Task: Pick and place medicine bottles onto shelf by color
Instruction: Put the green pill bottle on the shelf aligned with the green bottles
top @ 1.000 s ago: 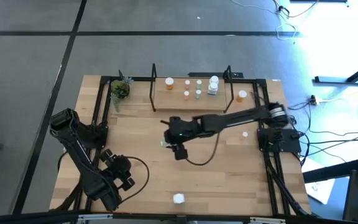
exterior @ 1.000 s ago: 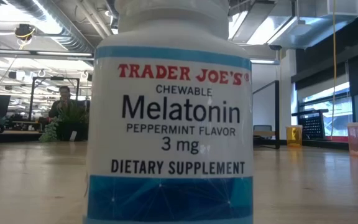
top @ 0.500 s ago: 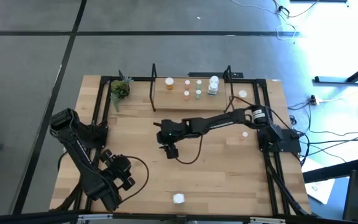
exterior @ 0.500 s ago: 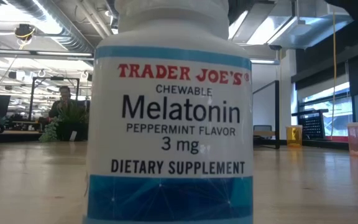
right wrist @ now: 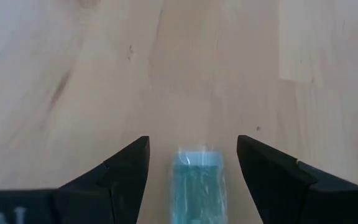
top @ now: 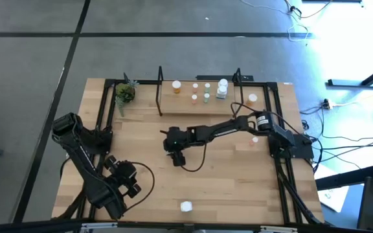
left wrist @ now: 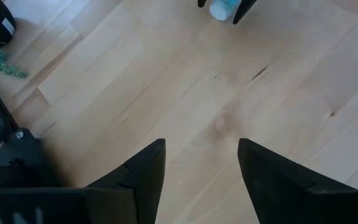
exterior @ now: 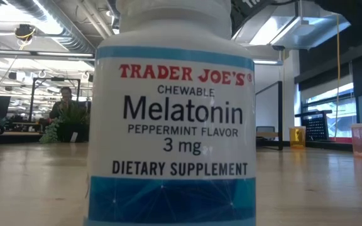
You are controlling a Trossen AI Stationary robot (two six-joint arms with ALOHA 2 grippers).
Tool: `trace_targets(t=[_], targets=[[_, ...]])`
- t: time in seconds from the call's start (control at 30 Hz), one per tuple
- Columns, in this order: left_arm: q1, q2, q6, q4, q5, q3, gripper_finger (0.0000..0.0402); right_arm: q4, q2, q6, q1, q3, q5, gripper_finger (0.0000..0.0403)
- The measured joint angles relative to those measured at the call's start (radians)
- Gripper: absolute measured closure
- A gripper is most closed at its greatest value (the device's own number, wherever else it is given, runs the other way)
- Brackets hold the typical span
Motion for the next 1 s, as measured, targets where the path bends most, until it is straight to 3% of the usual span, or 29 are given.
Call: trace_targets(t=[1.0], targets=[[0.000,0.000,0.004,0.000,0.000,0.000,0.0207,-0.010,0.019,0.002,0.001,0.000,0.050,0.0169]])
